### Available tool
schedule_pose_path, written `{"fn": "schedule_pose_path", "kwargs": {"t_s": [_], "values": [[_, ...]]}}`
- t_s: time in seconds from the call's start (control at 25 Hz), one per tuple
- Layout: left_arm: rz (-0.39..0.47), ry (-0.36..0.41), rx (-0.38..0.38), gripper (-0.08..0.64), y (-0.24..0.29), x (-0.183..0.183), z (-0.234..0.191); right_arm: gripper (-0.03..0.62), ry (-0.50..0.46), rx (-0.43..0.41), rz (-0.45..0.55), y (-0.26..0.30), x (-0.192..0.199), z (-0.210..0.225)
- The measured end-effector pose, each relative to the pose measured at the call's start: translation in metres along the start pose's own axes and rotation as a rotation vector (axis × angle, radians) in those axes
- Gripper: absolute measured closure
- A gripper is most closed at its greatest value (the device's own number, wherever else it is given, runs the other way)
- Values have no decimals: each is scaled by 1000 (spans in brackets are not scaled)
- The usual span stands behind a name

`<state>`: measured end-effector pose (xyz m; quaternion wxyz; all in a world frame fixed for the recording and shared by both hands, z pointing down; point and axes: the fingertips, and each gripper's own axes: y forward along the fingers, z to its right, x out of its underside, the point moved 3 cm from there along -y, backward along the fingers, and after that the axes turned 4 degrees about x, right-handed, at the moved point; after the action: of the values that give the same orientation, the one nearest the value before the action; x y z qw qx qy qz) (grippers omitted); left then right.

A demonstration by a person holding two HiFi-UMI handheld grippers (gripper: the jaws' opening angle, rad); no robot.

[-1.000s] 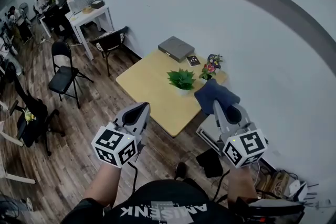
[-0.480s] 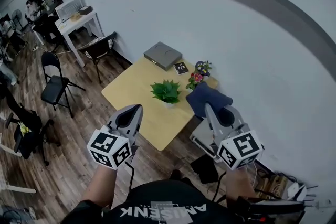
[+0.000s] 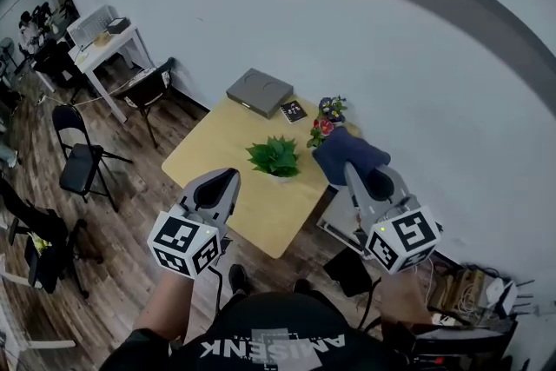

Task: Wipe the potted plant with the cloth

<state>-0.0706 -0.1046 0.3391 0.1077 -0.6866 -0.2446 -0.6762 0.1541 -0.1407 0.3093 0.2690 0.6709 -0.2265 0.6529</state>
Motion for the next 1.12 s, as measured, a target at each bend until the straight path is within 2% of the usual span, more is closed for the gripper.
{"fn": "schedule_pose_path", "kwargs": {"t_s": [0.08,0.32,0.52,0.76,0.92,1.12], "values": [[-20,32,42,512,1,0,-12,565,10,49,-2,5,-2,-6],[-34,77,146,494,4,-3,-51,565,5,141,-11,21,-9,-29],[-113,149,212,475,27,17,-71,565,-3,200,-34,33,-4,-33],[-159,226,234,466,51,30,-76,565,-2,239,-44,33,-4,-28],[-231,286,254,466,68,50,-74,565,8,260,-52,29,2,-18],[-351,438,259,466,88,87,-70,565,16,261,-72,24,13,-9]]}}
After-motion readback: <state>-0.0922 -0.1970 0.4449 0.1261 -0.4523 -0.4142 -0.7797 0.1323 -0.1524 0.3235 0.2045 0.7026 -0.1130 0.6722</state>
